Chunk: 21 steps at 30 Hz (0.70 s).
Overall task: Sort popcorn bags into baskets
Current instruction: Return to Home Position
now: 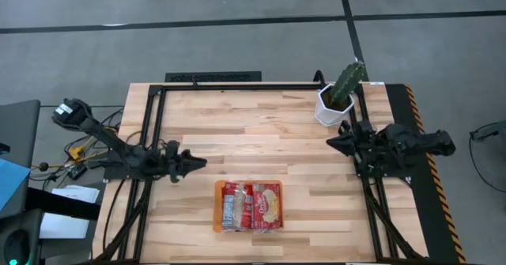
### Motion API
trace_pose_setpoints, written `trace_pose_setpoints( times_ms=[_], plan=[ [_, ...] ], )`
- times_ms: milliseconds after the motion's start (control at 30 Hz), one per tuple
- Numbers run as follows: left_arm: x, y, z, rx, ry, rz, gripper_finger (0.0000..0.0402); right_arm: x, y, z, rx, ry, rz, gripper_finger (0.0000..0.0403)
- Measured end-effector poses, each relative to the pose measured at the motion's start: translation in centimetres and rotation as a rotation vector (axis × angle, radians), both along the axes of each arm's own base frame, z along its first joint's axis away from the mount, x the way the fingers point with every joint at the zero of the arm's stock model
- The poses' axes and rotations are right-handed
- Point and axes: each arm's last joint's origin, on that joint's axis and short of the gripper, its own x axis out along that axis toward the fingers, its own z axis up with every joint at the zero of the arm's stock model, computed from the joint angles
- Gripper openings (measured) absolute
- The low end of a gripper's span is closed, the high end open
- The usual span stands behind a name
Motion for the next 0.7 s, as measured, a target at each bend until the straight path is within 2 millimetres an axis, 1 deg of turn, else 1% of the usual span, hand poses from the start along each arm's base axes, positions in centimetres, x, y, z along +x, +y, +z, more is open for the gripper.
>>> trace_pose_setpoints(
  times_ms=[67, 100, 167, 233, 300, 333, 400, 500, 533, 567, 633, 700],
  plan=[
    [-0.2, 0.5, 1.0, 0.072, -0.089, -0.066, 0.019, 0.1, -0.2, 0.0, 0.026, -0.028, 0.007, 0.0043],
    [-0.5, 0.8, 1.8, 0.084, -0.167, -0.103, 0.019, -0.1, -0.4, 0.5, 0.025, -0.052, 0.013, 0.0044],
    [-0.8, 1.5, 2.7, 0.122, -0.249, -0.127, 0.019, -0.5, -0.8, 1.5, 0.017, -0.088, -0.002, 0.0045],
    [-1.4, 2.2, 3.4, 0.17, -0.317, -0.153, 0.019, -1.1, -1.2, 2.8, -0.012, -0.103, -0.022, 0.0046],
    [-2.4, 3.0, 4.4, 0.206, -0.421, -0.141, 0.019, -2.3, -1.4, 4.7, -0.046, -0.103, -0.058, 0.0047],
    [-2.8, 3.4, 4.5, 0.233, -0.43, -0.131, 0.019, -2.9, -1.5, 5.5, -0.066, -0.082, -0.088, 0.0047],
    [-3.4, 4.0, 4.2, 0.276, -0.384, -0.087, 0.019, -3.8, -1.6, 6.3, -0.099, -0.023, -0.141, 0.0047],
    [-4.3, 4.7, 3.3, 0.335, -0.276, -0.026, 0.019, -4.7, -1.4, 7.5, -0.177, -0.032, -0.172, 0.0047],
    [-4.5, 4.9, 3.0, 0.36, -0.238, -0.013, 0.019, -4.8, -1.3, 7.5, -0.195, -0.026, -0.161, 0.0047],
    [-4.4, 5.0, 2.8, 0.376, -0.199, 0.023, 0.019, -4.6, -1.4, 7.1, -0.194, 0.004, -0.153, 0.0047],
    [-4.2, 5.2, 2.2, 0.436, -0.125, 0.082, 0.019, -3.8, -1.8, 5.7, -0.177, 0.068, -0.125, 0.0047],
    [-4.0, 5.3, 2.0, 0.446, -0.087, 0.109, 0.019, -2.9, -2.1, 4.6, -0.19, 0.031, -0.075, 0.0047]
  ],
)
